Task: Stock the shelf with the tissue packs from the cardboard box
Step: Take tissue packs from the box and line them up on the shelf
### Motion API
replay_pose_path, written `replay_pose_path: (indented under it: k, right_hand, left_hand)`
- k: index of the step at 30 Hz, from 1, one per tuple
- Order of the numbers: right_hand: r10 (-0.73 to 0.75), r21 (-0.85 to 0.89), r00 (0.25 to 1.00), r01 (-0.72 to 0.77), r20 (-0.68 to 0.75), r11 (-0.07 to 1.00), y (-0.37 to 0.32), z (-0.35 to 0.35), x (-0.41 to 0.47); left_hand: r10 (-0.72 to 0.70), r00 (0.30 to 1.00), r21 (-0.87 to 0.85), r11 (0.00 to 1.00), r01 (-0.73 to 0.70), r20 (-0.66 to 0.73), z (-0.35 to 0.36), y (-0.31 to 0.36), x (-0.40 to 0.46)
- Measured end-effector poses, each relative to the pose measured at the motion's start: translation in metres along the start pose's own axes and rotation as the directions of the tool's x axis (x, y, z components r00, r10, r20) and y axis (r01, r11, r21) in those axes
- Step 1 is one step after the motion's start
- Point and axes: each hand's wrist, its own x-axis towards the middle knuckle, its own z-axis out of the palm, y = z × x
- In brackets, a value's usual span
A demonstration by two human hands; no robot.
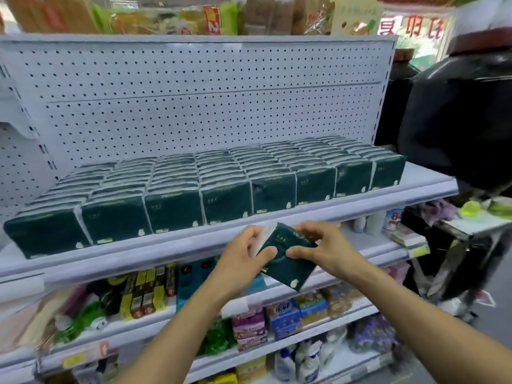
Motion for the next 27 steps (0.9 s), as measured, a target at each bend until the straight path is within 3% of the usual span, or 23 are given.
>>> replay_pose_path:
  k: [8, 11, 14, 16, 19, 21, 24, 27]
  right_hand:
    - [-0.079, -0.222, 0.990, 0.052, -0.114, 0.974, 0.021, -0.097, 0.047]
    - [-0.114, -0.356, 0.970, 0.032, -0.213, 0.934, 0.040, -0.145, 0.060]
    - [-0.230, -0.533, 0.899, -0.005, -0.373, 0.846, 0.053, -0.184, 0.078]
    - [-0.320, -0.675, 0.889, 0.018, -0.327, 0.738, 0.055, -0.204, 0.092]
    - [-0.426, -0.816, 0.898, 0.161, -0.113, 0.555, 0.061, -0.226, 0.116]
    - [-0.429, -0.816, 0.903, 0.244, -0.005, 0.524, 0.070, -0.234, 0.130]
    - [-0.371, -0.801, 0.926, 0.274, 0.071, 0.532, 0.083, -0.236, 0.145]
    - [-0.430, -0.837, 0.899, 0.297, 0.082, 0.460, 0.097, -0.232, 0.149]
  left_hand:
    - [0.227, 0.974, 0.292, 0.930, -0.224, 0.024, 0.032, 0.031, 0.093]
    - [0.352, 0.936, 0.417, 0.852, -0.318, -0.005, 0.041, 0.046, 0.120]
    - [0.484, 0.875, 0.587, 0.719, -0.373, -0.036, 0.052, 0.056, 0.149]
    - [0.508, 0.861, 0.711, 0.613, -0.344, -0.021, 0.061, 0.062, 0.168]
    - [0.417, 0.908, 0.853, 0.463, -0.241, 0.031, 0.074, 0.065, 0.191]
    - [0.352, 0.935, 0.903, 0.381, -0.197, 0.056, 0.082, 0.064, 0.202]
    - [0.296, 0.954, 0.927, 0.342, -0.155, 0.050, 0.089, 0.062, 0.210]
    - [0.283, 0.959, 0.927, 0.353, -0.129, 0.025, 0.095, 0.060, 0.212]
